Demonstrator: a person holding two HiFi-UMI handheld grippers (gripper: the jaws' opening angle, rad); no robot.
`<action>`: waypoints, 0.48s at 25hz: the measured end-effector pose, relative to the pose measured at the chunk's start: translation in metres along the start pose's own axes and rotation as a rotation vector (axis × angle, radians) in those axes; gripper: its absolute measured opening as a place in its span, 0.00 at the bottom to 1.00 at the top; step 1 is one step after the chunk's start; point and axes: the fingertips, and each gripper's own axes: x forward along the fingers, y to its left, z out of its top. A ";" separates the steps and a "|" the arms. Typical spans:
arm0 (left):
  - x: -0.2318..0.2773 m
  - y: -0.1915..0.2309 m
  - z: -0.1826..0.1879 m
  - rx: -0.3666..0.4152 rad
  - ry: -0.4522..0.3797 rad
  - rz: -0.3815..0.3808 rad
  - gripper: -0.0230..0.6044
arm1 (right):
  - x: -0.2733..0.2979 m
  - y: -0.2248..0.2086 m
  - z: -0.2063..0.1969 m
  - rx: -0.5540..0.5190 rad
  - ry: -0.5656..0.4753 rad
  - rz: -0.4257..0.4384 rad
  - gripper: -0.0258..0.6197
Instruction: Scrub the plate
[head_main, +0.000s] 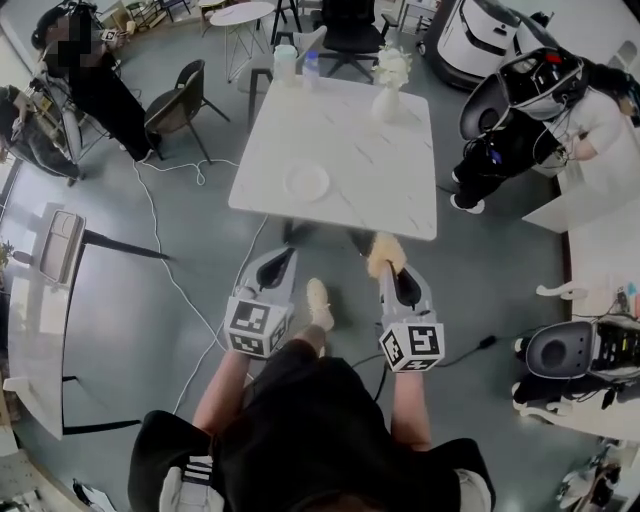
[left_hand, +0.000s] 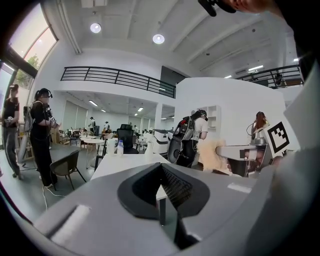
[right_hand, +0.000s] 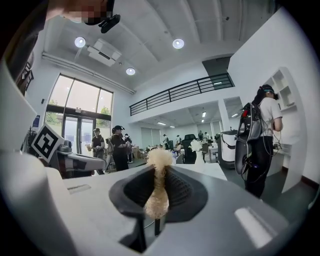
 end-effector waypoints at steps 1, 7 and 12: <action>0.008 0.003 -0.001 0.000 0.005 -0.003 0.05 | 0.006 -0.004 -0.001 0.001 0.002 -0.002 0.12; 0.063 0.022 0.010 -0.012 0.004 0.001 0.05 | 0.049 -0.029 0.000 0.001 0.017 0.011 0.12; 0.107 0.037 0.025 -0.026 0.012 -0.006 0.05 | 0.091 -0.044 0.012 0.006 0.025 0.029 0.12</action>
